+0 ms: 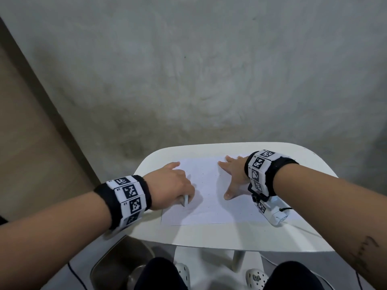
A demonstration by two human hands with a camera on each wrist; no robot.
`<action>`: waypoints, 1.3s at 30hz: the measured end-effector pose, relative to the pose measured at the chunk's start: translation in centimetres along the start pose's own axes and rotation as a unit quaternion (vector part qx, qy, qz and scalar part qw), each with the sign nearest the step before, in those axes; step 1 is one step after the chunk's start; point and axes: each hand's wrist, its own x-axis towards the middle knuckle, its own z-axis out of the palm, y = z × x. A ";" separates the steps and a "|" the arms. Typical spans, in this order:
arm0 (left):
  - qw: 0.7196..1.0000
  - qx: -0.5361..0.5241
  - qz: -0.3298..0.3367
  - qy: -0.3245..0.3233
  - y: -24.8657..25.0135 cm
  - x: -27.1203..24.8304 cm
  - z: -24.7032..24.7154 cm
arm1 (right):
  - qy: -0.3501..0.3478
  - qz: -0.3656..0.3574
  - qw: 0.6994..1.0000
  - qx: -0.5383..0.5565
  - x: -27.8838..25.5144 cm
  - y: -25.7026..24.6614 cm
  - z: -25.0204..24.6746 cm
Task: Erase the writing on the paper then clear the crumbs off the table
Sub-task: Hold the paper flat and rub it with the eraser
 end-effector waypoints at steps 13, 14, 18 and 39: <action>0.998 -0.011 0.012 0.065 4.0 7.1 -2.8 | -0.039 0.043 0.998 -0.019 -0.3 2.5 0.5; 0.997 -0.010 0.009 0.070 3.9 6.6 -2.5 | -0.035 0.041 0.998 -0.019 -0.2 2.6 0.5; 0.999 -0.014 0.016 0.045 1.8 2.3 -1.1 | -0.018 0.029 0.999 -0.007 -0.2 2.7 0.8; 0.998 0.047 0.014 -0.047 0.5 -0.3 -1.0 | -0.004 0.032 0.999 -0.017 -0.1 2.5 1.3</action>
